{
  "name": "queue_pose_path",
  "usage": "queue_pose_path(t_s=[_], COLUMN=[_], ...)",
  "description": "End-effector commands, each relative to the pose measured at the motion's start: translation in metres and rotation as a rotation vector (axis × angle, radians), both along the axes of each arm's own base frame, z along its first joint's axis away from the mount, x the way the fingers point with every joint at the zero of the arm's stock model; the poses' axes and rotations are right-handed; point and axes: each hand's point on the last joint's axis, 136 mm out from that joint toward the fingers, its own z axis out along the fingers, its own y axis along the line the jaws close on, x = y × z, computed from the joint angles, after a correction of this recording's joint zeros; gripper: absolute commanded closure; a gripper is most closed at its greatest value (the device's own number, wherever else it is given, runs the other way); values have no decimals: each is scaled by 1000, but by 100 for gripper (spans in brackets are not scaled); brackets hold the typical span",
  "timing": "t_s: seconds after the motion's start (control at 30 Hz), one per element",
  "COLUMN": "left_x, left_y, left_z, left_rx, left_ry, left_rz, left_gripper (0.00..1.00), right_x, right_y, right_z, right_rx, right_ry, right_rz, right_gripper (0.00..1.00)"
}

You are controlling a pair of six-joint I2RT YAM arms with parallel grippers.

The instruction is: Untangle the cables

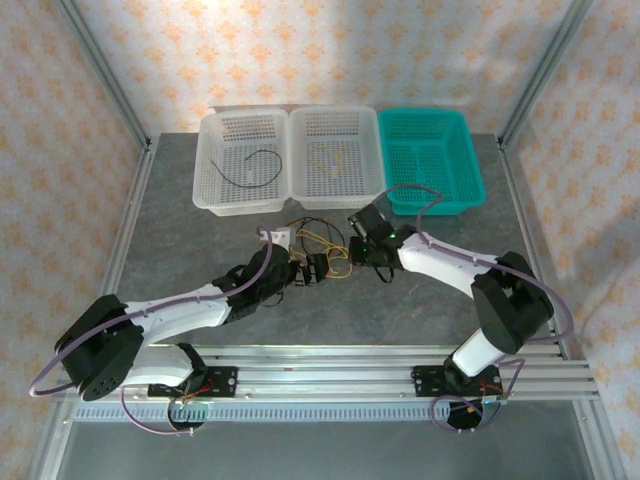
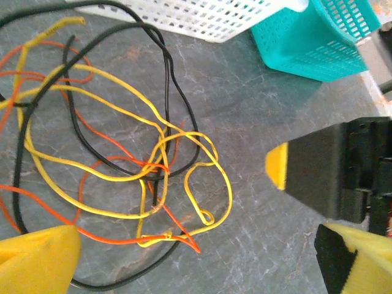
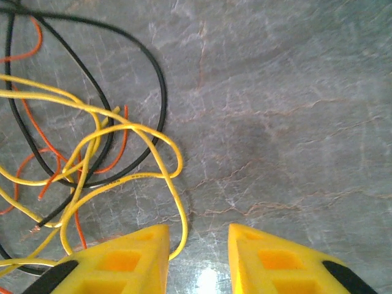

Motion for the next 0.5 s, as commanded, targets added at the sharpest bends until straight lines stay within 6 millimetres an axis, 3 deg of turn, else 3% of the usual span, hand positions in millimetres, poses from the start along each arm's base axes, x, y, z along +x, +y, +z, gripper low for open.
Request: queue_pose_path(t_s=[0.0,0.3,0.47], left_x=[6,7,9], left_y=[0,11,14], left_z=[2,1,1], left_rx=[-99,-146,-138], left_ry=[-14,-15,-16], left_rz=[69,99,102], left_gripper=[1,1,1], right_x=[3,4,5], right_y=[7,22,20], right_z=[-6,-15,-20], right_rx=[-29,-61,-103], right_ry=[1,10,15], right_rz=[1,31,16], right_gripper=[70,70,70])
